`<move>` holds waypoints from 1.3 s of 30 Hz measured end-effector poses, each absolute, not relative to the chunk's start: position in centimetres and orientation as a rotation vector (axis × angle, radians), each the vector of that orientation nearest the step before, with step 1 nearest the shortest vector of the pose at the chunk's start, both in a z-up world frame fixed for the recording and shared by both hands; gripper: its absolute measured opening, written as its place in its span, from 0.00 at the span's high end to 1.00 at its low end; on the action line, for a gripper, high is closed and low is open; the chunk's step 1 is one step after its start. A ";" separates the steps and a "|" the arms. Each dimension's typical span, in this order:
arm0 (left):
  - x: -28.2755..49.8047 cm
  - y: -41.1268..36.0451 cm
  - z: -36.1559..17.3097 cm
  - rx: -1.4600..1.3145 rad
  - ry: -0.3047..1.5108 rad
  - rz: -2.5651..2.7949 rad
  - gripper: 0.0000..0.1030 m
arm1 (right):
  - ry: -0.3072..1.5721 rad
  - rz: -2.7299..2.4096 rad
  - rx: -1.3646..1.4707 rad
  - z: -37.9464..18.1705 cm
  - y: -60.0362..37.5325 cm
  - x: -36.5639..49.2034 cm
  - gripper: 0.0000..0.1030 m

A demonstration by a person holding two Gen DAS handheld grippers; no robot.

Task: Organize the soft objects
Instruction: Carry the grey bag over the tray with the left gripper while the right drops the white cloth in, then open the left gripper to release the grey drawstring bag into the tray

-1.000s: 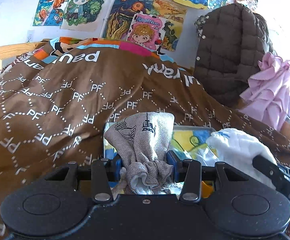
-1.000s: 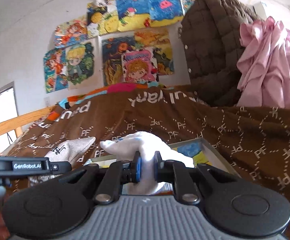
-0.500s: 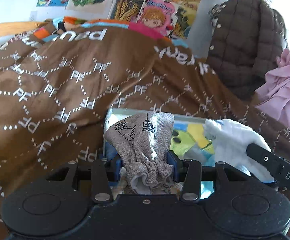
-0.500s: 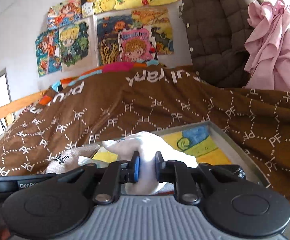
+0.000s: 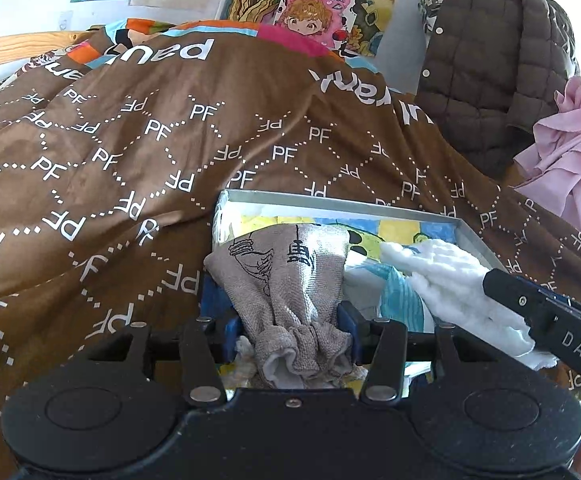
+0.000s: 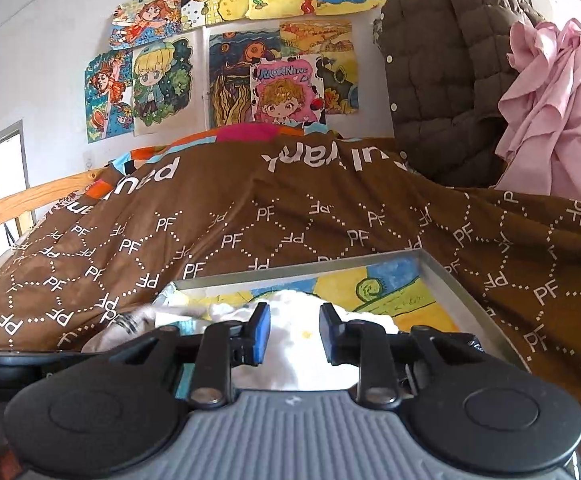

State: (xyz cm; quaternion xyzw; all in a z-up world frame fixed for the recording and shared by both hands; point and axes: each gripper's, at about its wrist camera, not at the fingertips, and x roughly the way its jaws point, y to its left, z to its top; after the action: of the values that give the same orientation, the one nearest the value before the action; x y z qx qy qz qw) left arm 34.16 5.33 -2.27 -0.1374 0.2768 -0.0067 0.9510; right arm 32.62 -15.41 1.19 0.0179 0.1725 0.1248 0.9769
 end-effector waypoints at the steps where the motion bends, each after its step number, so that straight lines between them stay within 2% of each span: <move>1: 34.1 5.3 -2.3 -0.272 0.562 -0.013 0.49 | 0.346 0.250 0.034 1.3 -15.4 32.6 0.62; 2: 34.1 5.2 -2.2 -0.267 0.562 -0.011 0.48 | 0.344 0.249 0.034 1.3 -15.5 32.4 0.58; 4: 33.8 5.2 -2.1 -0.259 0.553 0.009 0.41 | 0.344 0.250 0.035 1.5 -15.7 32.1 0.46; 6: 33.6 5.3 -1.9 -0.254 0.542 0.022 0.37 | 0.341 0.252 0.036 1.7 -16.0 31.7 0.42; 10: 32.9 5.4 -1.1 -0.250 0.511 0.051 0.21 | 0.324 0.240 0.027 2.5 -16.7 30.5 0.31; 11: 32.6 5.5 -0.8 -0.252 0.504 0.053 0.19 | 0.314 0.236 0.026 2.8 -17.0 30.1 0.29; 13: 32.2 5.6 -0.1 -0.253 0.492 0.057 0.17 | 0.289 0.229 0.019 3.5 -17.5 29.1 0.16; 16: 31.3 5.4 1.1 -0.243 0.473 0.067 0.09 | 0.254 0.220 0.015 4.9 -18.4 27.7 0.10; 18: 30.6 5.3 2.0 -0.245 0.455 0.073 0.09 | 0.235 0.219 0.018 5.8 -19.0 26.7 0.07; 23: 28.6 4.5 4.2 -0.238 0.419 0.072 0.04 | 0.191 0.214 0.000 8.0 -20.3 24.1 0.00; 29: 25.6 3.2 6.7 -0.206 0.371 0.065 0.02 | 0.164 0.222 -0.032 9.8 -21.5 20.8 0.00; 39: 19.8 0.6 8.1 -0.137 0.329 0.016 0.01 | 0.220 0.180 -0.069 8.0 -23.8 13.8 0.00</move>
State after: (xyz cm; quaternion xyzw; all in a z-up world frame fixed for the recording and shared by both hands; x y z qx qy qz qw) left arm 19.80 0.56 8.12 -0.0682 0.1637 0.0082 0.9841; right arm 13.75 -23.76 8.00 -0.0345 0.1094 0.0899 0.9893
